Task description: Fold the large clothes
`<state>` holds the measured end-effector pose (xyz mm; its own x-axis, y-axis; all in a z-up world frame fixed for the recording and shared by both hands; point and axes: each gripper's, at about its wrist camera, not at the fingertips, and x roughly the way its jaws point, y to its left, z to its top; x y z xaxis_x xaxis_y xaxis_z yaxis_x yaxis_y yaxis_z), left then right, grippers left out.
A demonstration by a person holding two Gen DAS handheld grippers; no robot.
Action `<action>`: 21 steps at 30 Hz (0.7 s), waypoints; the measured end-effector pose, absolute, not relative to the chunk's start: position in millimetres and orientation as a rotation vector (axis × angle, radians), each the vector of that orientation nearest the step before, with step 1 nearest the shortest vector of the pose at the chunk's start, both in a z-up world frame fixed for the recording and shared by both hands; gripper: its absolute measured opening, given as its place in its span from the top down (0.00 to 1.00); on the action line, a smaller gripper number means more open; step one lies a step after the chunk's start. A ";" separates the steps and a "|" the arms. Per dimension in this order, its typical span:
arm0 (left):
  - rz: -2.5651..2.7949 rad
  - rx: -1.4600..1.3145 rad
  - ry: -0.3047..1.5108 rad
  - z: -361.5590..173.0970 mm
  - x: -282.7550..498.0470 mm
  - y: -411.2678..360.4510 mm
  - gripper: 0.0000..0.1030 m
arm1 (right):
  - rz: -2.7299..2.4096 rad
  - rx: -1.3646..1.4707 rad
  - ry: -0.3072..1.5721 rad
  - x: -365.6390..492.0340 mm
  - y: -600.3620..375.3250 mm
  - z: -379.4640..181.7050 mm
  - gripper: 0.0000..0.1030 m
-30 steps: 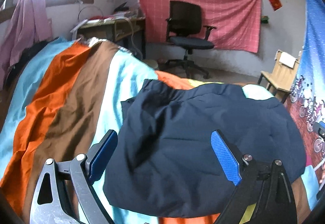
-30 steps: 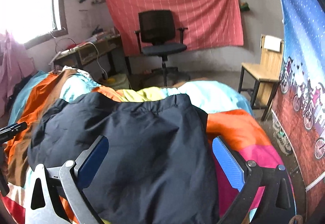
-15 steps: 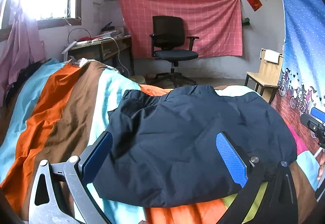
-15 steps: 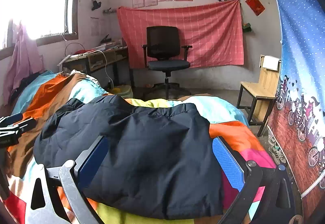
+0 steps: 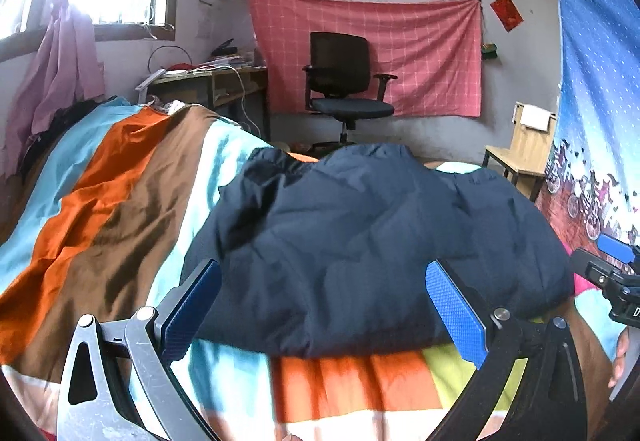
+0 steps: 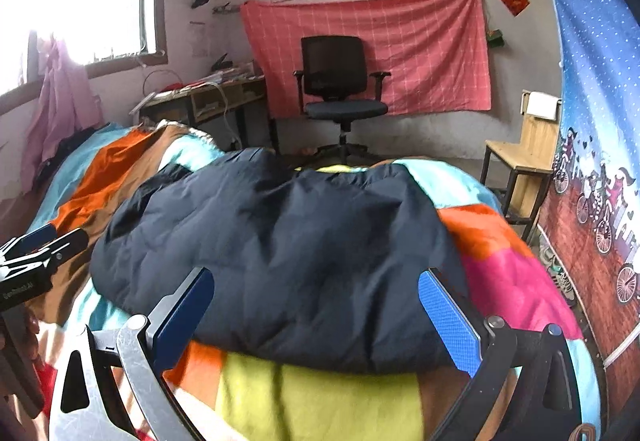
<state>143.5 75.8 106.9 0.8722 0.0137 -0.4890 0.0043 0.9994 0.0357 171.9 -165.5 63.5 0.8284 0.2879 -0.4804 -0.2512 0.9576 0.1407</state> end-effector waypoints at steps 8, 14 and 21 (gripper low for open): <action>0.010 0.064 0.554 83.9 132.2 76.3 0.03 | 0.280 0.084 0.552 154.5 -159.5 46.7 0.00; 0.013 0.081 0.573 68.4 119.9 72.5 0.03 | 0.288 0.081 0.579 149.2 -156.1 37.1 0.00; 0.001 0.120 0.594 56.8 111.5 65.0 0.03 | 0.303 0.052 0.597 145.3 -149.6 26.9 0.00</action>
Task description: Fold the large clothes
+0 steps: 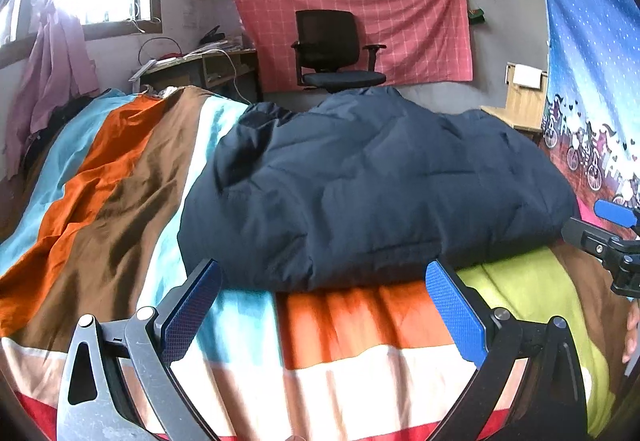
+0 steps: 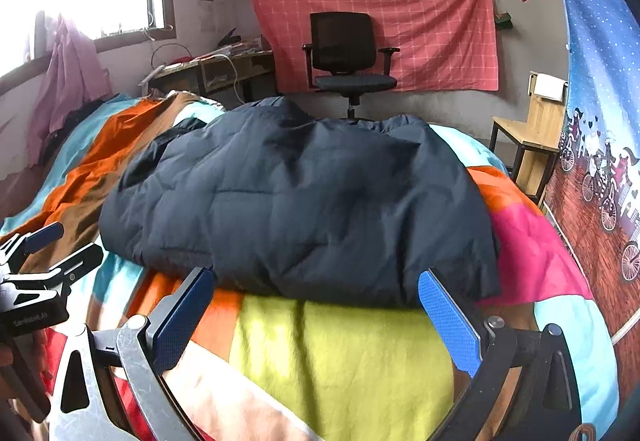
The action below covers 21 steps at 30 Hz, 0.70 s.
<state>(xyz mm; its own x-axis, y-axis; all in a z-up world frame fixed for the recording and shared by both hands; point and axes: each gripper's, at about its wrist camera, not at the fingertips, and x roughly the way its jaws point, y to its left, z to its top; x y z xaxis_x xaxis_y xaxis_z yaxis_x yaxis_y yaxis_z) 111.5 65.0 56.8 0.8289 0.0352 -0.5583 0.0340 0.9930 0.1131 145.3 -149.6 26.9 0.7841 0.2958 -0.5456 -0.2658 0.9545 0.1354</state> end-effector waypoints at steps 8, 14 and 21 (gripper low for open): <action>0.017 0.111 0.633 46.4 112.0 68.7 0.03 | 0.299 0.034 0.632 143.1 -148.8 13.8 0.00; 0.017 0.115 0.630 45.8 111.2 68.0 0.03 | 0.302 0.035 0.638 142.6 -148.6 12.0 0.00; 0.013 0.128 0.628 45.2 111.7 67.8 0.03 | 0.302 0.035 0.639 142.9 -147.1 11.7 0.00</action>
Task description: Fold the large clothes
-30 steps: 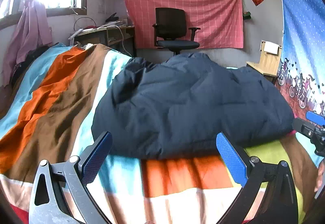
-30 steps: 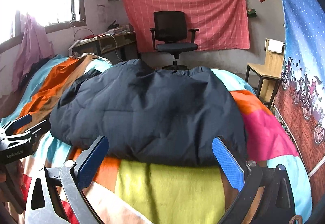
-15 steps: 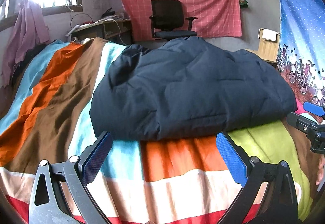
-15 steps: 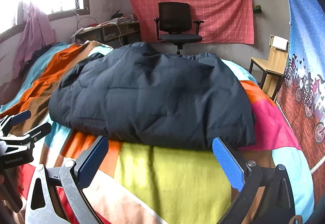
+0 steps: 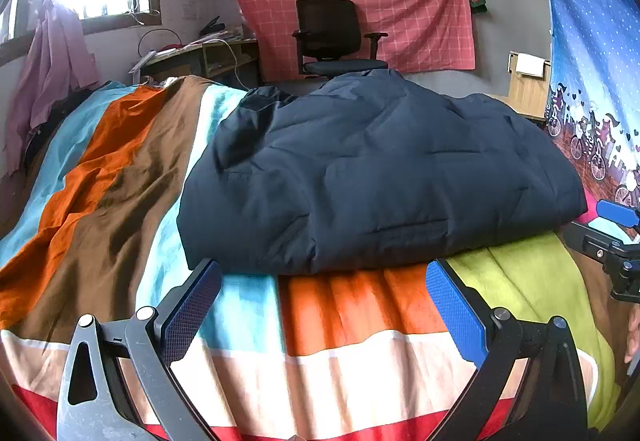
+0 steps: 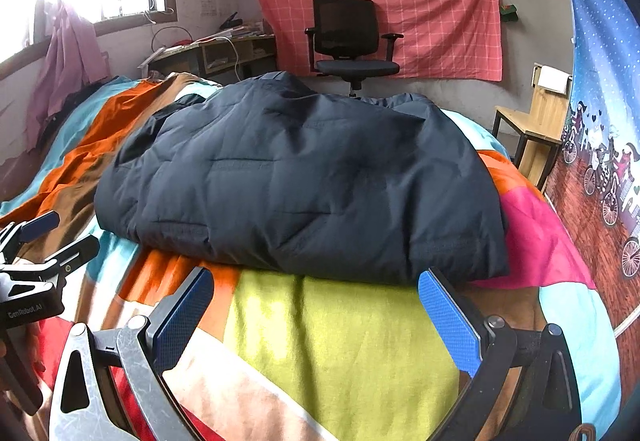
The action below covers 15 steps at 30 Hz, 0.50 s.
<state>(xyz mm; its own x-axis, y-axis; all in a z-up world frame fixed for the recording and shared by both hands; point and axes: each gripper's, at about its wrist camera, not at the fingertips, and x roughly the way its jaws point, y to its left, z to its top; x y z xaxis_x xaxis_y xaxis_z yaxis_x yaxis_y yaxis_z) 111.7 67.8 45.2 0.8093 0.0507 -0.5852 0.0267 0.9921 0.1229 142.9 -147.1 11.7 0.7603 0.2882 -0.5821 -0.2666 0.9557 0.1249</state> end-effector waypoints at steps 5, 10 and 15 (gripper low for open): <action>0.010 0.131 0.625 45.0 111.3 68.2 0.03 | 0.304 0.036 0.641 143.0 -147.2 10.0 0.00; 0.010 0.130 0.626 44.8 111.3 67.7 0.03 | 0.303 0.037 0.644 143.2 -147.9 8.6 0.00; 0.011 0.126 0.627 46.1 110.7 67.7 0.03 | 0.305 0.037 0.644 143.3 -147.6 8.9 0.00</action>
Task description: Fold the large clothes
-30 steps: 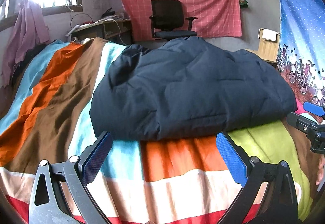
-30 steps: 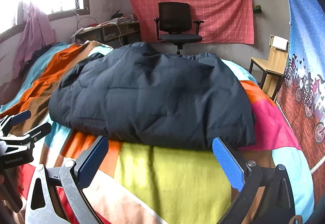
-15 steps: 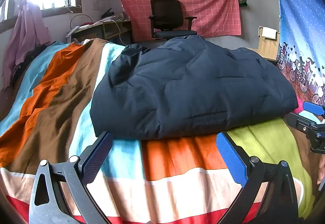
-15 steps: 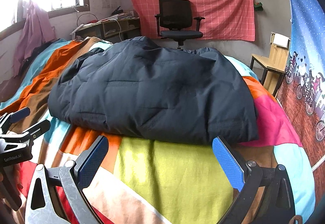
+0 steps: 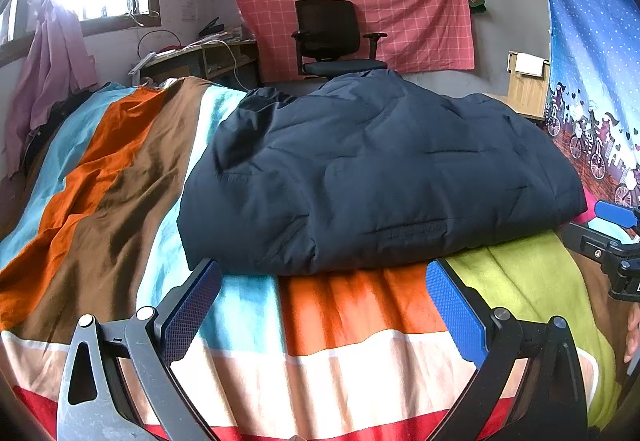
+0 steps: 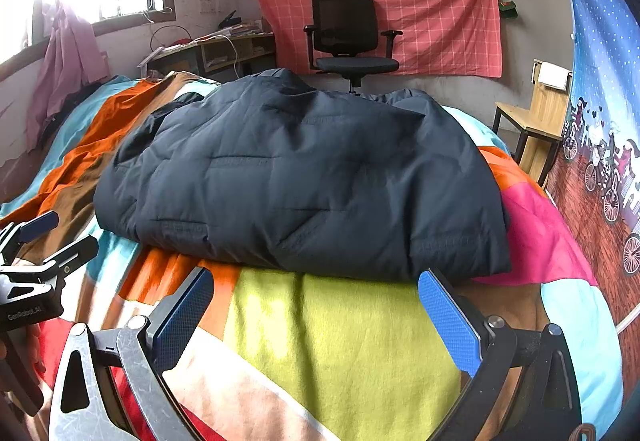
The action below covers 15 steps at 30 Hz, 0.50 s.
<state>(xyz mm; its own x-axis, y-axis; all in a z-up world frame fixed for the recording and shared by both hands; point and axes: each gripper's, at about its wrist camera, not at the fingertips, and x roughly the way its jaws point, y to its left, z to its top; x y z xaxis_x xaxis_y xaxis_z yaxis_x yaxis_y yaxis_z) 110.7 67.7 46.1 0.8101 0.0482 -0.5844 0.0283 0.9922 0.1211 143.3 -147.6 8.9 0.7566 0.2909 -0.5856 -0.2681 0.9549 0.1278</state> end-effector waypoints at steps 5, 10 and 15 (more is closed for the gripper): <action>0.011 0.126 0.627 46.5 110.4 67.5 0.03 | 0.303 0.039 0.644 143.2 -146.9 9.0 0.00; 0.014 0.127 0.627 46.1 110.3 66.8 0.03 | 0.304 0.039 0.645 143.3 -147.5 8.9 0.00; 0.010 0.126 0.629 46.3 109.7 67.9 0.03 | 0.304 0.039 0.646 143.8 -147.5 9.0 0.00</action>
